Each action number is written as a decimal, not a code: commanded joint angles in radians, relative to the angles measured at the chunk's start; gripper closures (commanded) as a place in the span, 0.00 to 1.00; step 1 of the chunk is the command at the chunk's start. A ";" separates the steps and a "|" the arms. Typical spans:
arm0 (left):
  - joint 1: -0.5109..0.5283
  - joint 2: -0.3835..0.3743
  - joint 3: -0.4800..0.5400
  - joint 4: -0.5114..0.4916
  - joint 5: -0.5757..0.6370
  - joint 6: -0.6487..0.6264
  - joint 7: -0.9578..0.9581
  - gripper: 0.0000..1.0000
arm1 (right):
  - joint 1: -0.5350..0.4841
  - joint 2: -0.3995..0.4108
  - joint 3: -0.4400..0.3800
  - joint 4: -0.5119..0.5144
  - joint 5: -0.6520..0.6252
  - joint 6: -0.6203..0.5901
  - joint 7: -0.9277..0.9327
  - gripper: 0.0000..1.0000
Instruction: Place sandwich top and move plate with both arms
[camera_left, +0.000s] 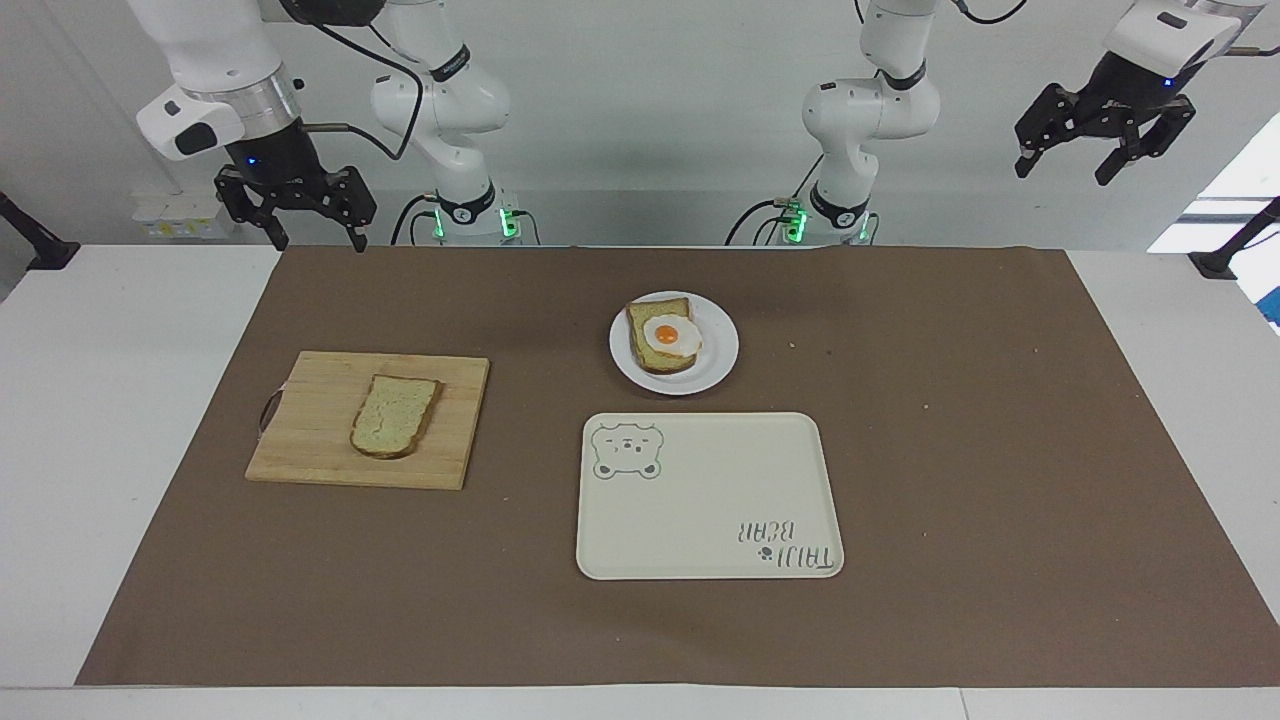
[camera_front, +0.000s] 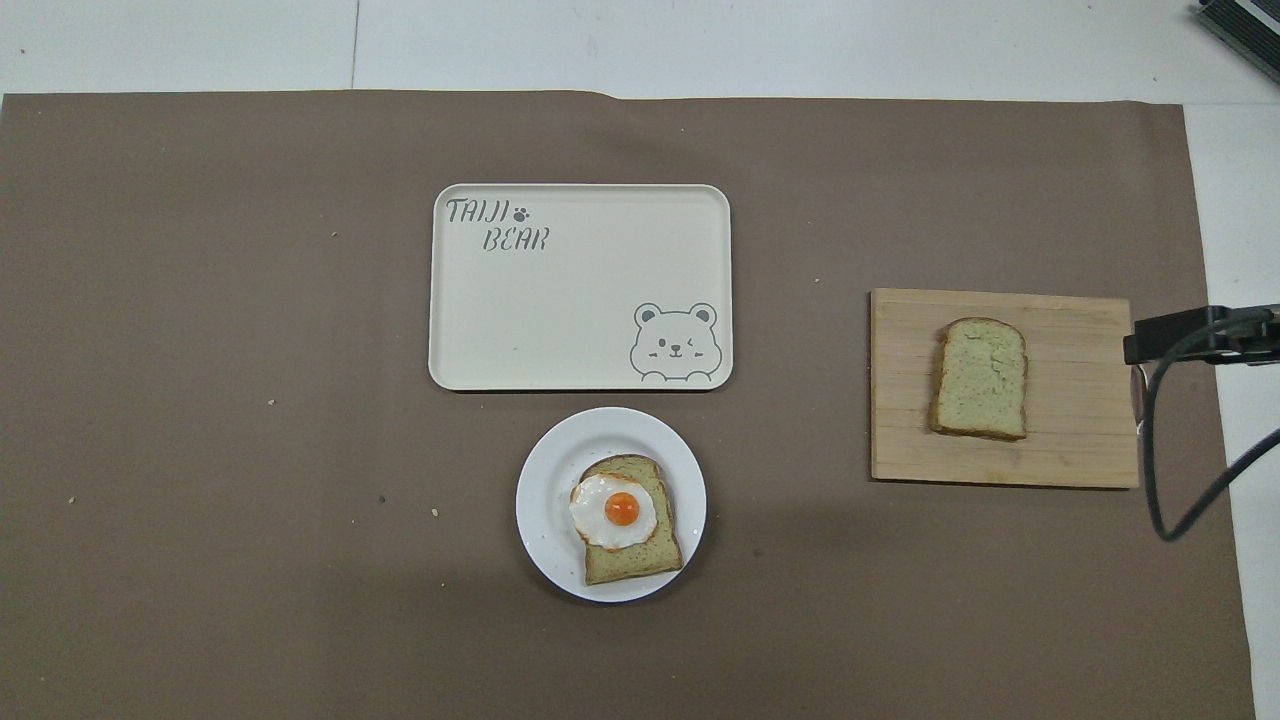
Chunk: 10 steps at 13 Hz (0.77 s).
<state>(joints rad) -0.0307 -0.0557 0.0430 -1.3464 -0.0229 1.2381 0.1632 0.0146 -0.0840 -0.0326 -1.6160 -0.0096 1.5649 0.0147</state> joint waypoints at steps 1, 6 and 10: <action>0.008 -0.010 -0.005 0.000 0.008 -0.014 -0.004 0.00 | -0.015 -0.017 0.002 -0.016 0.011 -0.008 -0.018 0.00; 0.008 -0.009 -0.003 0.000 0.008 -0.014 -0.004 0.00 | -0.018 -0.031 -0.003 -0.038 0.011 -0.008 -0.019 0.00; 0.008 -0.009 -0.003 0.000 0.008 -0.015 -0.004 0.00 | -0.018 -0.033 -0.003 -0.047 0.011 -0.005 -0.021 0.00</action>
<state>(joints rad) -0.0307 -0.0557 0.0430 -1.3464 -0.0229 1.2381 0.1632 0.0076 -0.0911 -0.0363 -1.6331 -0.0096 1.5613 0.0147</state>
